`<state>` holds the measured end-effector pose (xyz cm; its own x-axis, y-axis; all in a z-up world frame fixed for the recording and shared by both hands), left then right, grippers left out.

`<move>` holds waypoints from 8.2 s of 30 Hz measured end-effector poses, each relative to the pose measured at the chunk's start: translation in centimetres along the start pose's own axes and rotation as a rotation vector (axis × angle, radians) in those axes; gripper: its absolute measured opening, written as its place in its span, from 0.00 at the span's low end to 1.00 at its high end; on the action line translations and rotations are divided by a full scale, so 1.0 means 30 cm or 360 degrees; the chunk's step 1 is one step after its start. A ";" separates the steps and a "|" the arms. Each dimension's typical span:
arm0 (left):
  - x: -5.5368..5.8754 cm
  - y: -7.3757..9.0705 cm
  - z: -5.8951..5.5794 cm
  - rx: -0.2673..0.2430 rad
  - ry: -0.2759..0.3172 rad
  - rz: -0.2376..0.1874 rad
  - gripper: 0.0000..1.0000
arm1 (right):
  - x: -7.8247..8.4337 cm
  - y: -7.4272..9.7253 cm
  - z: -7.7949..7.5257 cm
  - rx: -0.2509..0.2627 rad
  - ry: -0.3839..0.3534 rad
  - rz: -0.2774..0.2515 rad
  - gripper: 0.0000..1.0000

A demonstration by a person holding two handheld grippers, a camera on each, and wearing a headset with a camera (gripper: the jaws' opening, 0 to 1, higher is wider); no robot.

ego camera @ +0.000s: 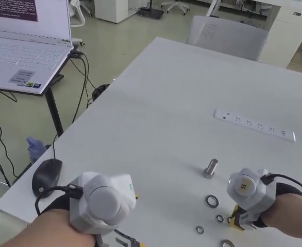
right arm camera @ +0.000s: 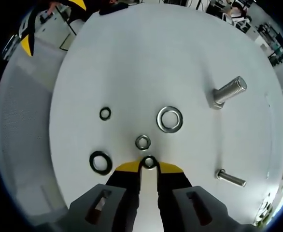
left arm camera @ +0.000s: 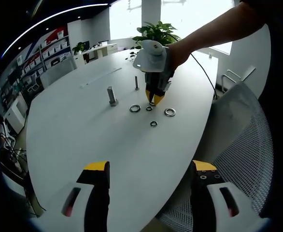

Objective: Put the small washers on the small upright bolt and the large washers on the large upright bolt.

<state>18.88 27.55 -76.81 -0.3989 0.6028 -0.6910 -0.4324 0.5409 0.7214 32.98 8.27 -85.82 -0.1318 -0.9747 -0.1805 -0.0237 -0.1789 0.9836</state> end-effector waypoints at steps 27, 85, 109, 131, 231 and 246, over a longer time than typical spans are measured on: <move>-0.067 -0.003 0.017 0.0015 0.0119 -0.0140 0.67 | 0.118 0.099 -0.074 0.0015 -0.0155 -0.0055 0.13; -0.078 -0.022 0.026 -0.0018 0.0163 -0.0165 0.80 | 0.038 0.241 -0.329 0.0142 -0.0281 -0.0091 0.13; -0.054 -0.015 0.037 -0.0025 0.0182 -0.0140 0.75 | 0.059 0.149 -0.341 0.0117 -0.0251 -0.0036 0.13; -0.024 -0.015 0.053 -0.0025 0.0215 -0.0120 0.74 | 0.064 0.076 -0.327 0.0104 -0.0208 -0.0010 0.13; -0.079 0.090 0.058 0.0018 0.0049 -0.0134 0.71 | -0.043 0.064 0.040 0.0030 -0.0193 -0.0182 0.32; -0.065 0.094 0.064 0.0015 0.0051 -0.0155 0.74 | -0.088 -0.010 0.037 0.0011 -0.0166 -0.0133 0.28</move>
<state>20.01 29.02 -73.34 -0.3810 0.5279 -0.7590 -0.4629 0.6017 0.6509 32.22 11.04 -85.63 -0.2313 -0.9371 -0.2613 -0.0460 -0.2578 0.9651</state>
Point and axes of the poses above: the centre of the closed fingertips' face, and the gripper's own axes: y roughly backward along the fingers, z roughly to its left, x roughly out of its underside, the point moved 2 cm from there along y, roughly backward along the fingers, and after that the axes turned 5 degrees about -y, right-handed, at the moved point
